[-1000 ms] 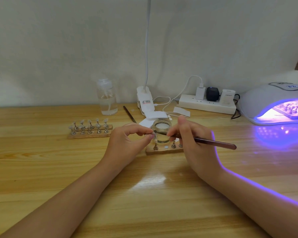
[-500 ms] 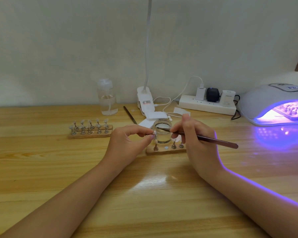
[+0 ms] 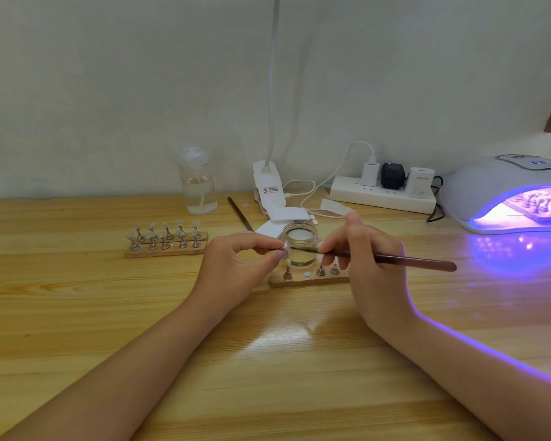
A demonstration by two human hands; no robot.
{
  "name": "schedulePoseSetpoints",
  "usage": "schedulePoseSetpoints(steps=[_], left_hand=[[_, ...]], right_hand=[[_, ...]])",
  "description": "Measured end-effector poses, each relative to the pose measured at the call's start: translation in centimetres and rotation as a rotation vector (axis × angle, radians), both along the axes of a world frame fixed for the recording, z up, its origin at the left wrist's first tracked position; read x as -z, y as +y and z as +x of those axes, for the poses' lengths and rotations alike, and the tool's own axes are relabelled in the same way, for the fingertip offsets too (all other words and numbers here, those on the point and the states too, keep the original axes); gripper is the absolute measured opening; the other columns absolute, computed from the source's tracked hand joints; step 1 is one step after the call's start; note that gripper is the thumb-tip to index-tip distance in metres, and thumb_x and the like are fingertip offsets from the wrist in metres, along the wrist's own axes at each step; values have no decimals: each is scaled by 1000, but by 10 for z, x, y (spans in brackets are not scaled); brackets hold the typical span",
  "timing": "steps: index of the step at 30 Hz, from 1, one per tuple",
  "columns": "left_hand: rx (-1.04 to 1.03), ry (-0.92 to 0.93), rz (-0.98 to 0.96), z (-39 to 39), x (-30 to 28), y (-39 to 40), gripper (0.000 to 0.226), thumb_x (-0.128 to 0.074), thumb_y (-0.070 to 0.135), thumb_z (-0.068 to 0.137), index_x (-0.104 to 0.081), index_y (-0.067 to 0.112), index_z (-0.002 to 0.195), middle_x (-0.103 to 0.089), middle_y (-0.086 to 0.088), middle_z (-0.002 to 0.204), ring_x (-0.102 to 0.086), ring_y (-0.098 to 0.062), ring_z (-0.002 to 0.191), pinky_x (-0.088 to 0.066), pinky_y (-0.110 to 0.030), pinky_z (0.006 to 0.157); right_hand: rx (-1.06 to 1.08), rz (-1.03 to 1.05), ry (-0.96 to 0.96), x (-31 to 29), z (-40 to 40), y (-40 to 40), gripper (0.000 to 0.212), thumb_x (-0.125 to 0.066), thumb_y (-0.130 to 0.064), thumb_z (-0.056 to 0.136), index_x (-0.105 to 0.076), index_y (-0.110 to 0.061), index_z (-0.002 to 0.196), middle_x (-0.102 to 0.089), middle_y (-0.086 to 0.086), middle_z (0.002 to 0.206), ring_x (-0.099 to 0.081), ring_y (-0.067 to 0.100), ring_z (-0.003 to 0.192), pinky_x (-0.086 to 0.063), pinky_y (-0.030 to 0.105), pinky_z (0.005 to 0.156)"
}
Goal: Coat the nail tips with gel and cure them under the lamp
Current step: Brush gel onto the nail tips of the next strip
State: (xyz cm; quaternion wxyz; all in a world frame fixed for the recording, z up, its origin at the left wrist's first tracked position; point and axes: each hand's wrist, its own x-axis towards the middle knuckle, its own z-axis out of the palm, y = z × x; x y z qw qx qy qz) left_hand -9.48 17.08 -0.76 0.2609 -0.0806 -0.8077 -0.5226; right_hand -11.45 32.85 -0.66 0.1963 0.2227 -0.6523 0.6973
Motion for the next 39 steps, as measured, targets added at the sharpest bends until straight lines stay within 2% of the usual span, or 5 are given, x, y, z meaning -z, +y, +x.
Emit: schedulePoseSetpoints(steps=[8, 16, 27, 33, 39], left_hand=[[8, 27, -12, -3, 3, -1, 29, -76, 5, 69, -68, 33, 68, -67, 17, 66, -60, 0, 71, -43, -7, 70], [13, 44, -28, -5, 5, -3, 28, -76, 7, 69, -69, 34, 69, -69, 13, 70, -60, -3, 72, -45, -10, 72], [15, 34, -17, -5, 5, -3, 23, -75, 7, 70, -70, 30, 71, -68, 11, 72, -60, -6, 74, -43, -8, 72], [19, 37, -14, -5, 4, -3, 20, -74, 9, 70, -70, 28, 73, -68, 2, 78, -59, -11, 76, -44, -15, 77], [30, 23, -6, -4, 4, -3, 20, -72, 12, 73, -70, 31, 77, -67, 6, 78, -60, -4, 79, -40, -8, 81]], right_hand=[[-9, 79, -36, -1, 2, -3, 44, -43, -43, 84, -65, -13, 60, -61, 1, 55, -52, -1, 50, -40, 15, 52], [-44, 62, -23, -1, 4, -1, 46, -42, -35, 86, -64, -12, 53, -61, 2, 50, -57, 9, 50, -47, 21, 56], [-23, 57, -19, -1, 2, -1, 43, -44, -38, 89, -65, -13, 60, -60, -2, 54, -51, -2, 51, -39, 12, 51], [-97, 65, 17, 0, 7, -3, 44, -40, -29, 88, -64, -11, 57, -61, -4, 51, -55, 2, 51, -40, 10, 55], [-25, 19, 18, 0, 4, 2, 42, -39, -29, 89, -64, -16, 57, -61, 2, 52, -55, 4, 51, -39, 12, 52]])
